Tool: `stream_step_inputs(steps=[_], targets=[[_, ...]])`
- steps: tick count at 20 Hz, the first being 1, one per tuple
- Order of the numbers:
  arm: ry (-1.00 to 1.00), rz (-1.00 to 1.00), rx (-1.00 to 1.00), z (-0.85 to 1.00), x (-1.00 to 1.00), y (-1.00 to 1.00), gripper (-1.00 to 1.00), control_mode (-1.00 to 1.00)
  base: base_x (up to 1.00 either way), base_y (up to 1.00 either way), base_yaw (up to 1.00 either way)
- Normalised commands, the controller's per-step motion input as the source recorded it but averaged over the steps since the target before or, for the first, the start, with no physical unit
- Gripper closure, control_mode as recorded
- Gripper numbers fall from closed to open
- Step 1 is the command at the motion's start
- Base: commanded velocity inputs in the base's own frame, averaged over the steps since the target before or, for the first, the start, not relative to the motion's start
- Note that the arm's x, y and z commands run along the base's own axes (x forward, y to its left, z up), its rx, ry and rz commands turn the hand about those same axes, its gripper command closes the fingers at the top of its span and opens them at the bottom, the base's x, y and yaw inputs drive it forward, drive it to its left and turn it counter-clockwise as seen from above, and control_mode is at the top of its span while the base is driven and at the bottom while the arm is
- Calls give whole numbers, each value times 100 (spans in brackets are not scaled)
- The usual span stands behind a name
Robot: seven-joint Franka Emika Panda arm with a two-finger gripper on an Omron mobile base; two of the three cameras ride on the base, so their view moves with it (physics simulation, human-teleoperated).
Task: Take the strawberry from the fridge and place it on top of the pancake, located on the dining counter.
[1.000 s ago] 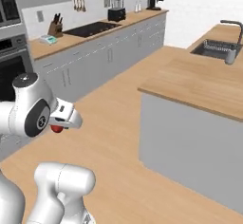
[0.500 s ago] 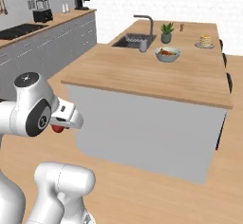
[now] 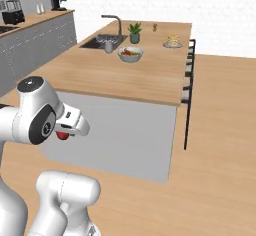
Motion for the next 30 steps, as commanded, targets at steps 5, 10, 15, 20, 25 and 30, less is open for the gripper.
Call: stream_step_inputs(steps=[5, 10, 15, 20, 25, 30], targets=[[0, 0, 0, 0, 0, 0, 100, 100, 56, -100, 16], [0, 0, 0, 0, 0, 0, 100, 100, 84, -100, 26], [0, 0, 0, 0, 0, 0, 100, 100, 91, -100, 23], [0, 0, 0, 0, 0, 0, 100, 100, 97, -100, 23], [0, 0, 0, 0, 0, 0, 100, 100, 89, -100, 28], [0, 0, 0, 0, 0, 0, 100, 100, 92, -100, 35]])
